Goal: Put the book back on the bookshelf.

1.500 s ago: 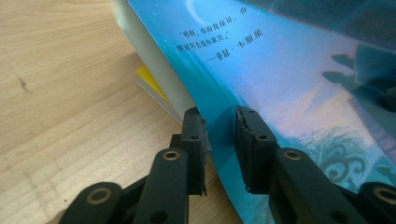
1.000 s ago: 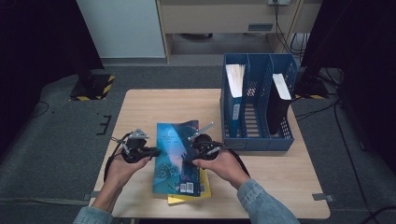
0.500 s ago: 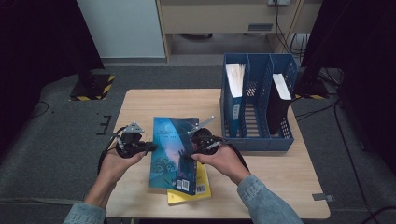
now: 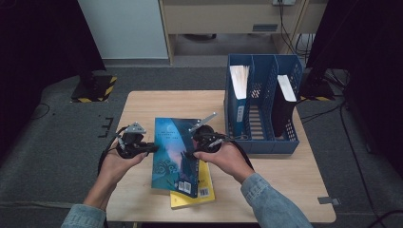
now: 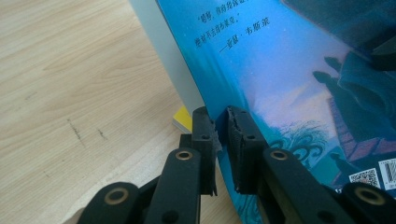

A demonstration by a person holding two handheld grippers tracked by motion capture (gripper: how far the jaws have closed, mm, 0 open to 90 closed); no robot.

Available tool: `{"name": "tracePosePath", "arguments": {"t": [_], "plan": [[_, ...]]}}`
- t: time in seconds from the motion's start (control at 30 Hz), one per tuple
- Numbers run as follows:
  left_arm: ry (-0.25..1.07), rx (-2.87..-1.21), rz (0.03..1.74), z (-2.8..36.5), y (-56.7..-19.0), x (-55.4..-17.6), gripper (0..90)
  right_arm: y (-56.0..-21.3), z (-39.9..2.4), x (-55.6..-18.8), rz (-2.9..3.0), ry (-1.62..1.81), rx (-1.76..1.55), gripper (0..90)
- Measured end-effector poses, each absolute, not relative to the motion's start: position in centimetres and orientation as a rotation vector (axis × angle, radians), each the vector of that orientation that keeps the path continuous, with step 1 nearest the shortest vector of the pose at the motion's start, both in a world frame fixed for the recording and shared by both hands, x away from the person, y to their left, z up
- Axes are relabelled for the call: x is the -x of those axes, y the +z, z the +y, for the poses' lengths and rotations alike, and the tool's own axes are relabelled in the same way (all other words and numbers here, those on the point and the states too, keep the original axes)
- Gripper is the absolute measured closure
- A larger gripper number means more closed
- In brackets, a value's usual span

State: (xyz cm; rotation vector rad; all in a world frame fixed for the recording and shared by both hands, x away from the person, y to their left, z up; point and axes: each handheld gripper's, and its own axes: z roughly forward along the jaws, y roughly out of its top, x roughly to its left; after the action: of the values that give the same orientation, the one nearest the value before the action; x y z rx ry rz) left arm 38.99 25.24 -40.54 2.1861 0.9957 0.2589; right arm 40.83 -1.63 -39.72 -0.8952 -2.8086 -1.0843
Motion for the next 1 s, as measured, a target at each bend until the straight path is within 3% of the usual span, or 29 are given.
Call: {"name": "tracePosePath", "arguments": {"t": [1.0], "plan": [[0.313,-2.210,0.957,25.2,-39.2,-38.9,81.9,-37.0,-2.0,-41.2,-2.861,-1.146,0.881,57.2]]}}
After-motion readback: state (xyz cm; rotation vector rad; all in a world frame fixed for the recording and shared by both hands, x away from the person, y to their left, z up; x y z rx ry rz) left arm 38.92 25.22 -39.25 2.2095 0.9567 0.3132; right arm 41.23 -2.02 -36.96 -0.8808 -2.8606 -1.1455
